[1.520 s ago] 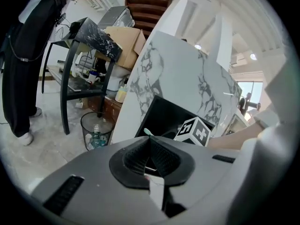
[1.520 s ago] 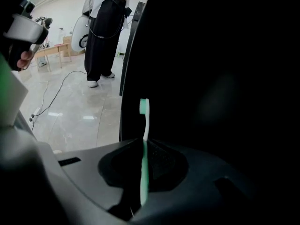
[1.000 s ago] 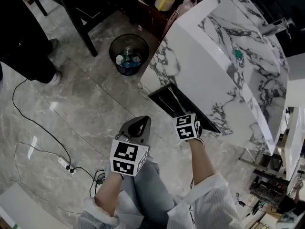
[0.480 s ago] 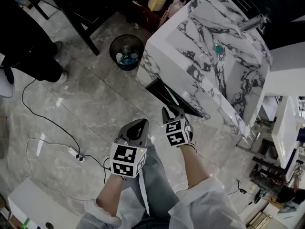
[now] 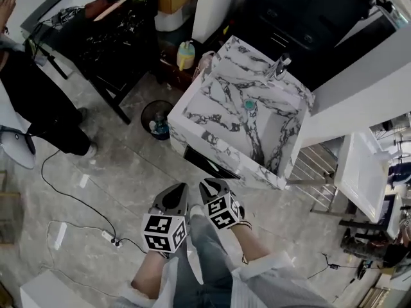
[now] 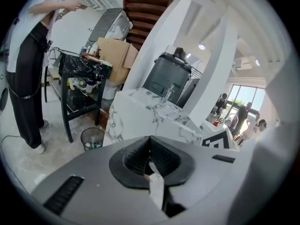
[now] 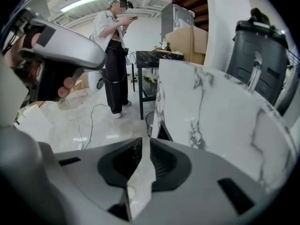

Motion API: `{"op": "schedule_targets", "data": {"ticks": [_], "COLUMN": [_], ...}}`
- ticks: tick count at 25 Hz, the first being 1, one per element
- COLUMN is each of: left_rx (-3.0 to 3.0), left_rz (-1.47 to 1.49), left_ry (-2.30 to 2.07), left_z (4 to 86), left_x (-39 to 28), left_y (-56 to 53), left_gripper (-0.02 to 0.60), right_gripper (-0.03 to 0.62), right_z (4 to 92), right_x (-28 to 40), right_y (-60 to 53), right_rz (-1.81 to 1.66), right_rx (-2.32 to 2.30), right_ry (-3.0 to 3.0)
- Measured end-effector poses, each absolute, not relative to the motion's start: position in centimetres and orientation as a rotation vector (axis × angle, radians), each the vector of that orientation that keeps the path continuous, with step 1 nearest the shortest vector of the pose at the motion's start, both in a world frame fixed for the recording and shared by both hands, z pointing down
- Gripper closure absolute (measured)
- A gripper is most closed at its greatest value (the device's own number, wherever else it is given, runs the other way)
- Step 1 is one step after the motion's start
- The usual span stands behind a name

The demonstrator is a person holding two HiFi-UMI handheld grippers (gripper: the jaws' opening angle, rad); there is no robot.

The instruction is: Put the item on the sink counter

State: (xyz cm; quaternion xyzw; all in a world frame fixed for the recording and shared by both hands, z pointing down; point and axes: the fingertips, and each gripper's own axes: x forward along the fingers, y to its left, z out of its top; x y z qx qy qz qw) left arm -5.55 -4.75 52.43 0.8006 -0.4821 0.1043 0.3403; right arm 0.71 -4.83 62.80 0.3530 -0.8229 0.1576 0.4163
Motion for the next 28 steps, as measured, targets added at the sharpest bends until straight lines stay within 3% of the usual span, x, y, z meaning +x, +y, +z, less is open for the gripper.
{"op": "schedule_targets", "data": {"ticks": [12,18,28], "left_rx": [2.309,2.445,2.644], "left_rz": [0.122,-0.030,-0.092], "left_ry": [-1.280,-1.260,-1.050], "left_z": [38.0,29.7,23.2], "left_x": [-0.1,2.1,4.9], "left_y": [-5.7,-5.4,-2.9], "left_gripper": [0.566,0.566,0.566], "right_gripper": [0.548,0.548,0.548], "right_z": [44.3,34.0,25.1], "right_x": [4.0,6.0,7.3], "right_y": [-6.7,-6.6,-3.3], "right_rz": [0.468,0.343,0.188], "right_rx": [1.173,1.274,1.411], "right_ry": [-2.413,-2.611,-2.671]}}
